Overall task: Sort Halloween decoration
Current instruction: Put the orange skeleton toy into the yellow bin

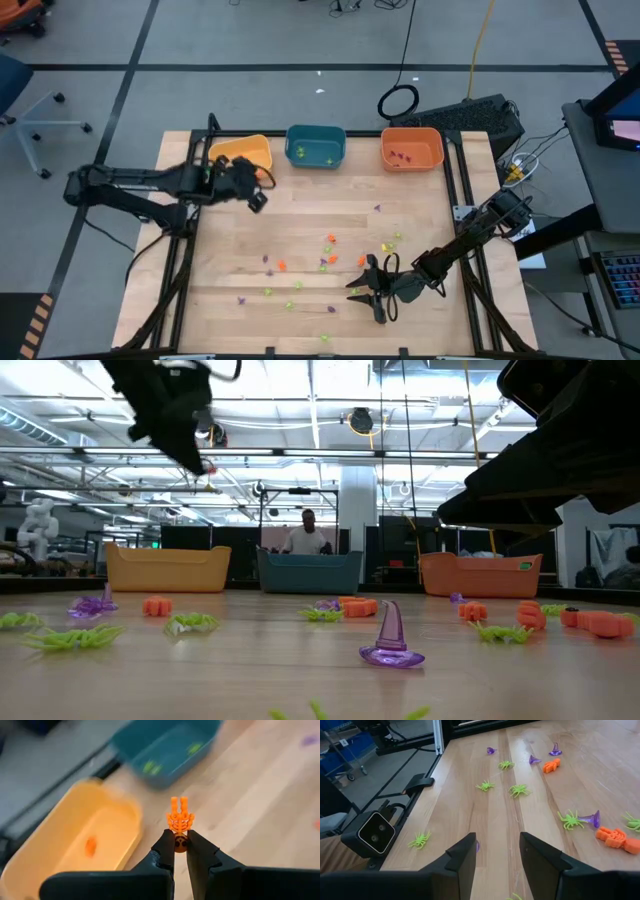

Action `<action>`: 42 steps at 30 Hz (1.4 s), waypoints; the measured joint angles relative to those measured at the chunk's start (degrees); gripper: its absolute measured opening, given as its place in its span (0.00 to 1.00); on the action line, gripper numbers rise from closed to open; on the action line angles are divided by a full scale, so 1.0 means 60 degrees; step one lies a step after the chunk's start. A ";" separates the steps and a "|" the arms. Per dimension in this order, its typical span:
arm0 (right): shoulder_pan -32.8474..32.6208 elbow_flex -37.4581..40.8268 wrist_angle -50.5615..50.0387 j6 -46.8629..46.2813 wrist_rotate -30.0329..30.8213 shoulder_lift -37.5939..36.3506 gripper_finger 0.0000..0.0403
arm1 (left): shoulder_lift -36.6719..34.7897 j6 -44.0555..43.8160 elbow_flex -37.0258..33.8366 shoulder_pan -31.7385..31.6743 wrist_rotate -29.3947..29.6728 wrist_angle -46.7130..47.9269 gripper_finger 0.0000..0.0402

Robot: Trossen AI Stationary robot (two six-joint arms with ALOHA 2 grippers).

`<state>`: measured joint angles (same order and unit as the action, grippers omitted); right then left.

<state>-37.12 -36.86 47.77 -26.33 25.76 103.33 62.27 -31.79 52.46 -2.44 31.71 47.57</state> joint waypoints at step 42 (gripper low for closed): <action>-0.0004 0.0000 -0.0022 -0.0138 -0.0007 0.0000 0.34 | 0.3980 0.0236 -0.0079 -0.5466 -0.1763 -0.0495 0.34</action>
<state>-37.15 -36.86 47.64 -27.16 25.72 103.33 86.15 -30.37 51.99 -35.23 21.13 44.60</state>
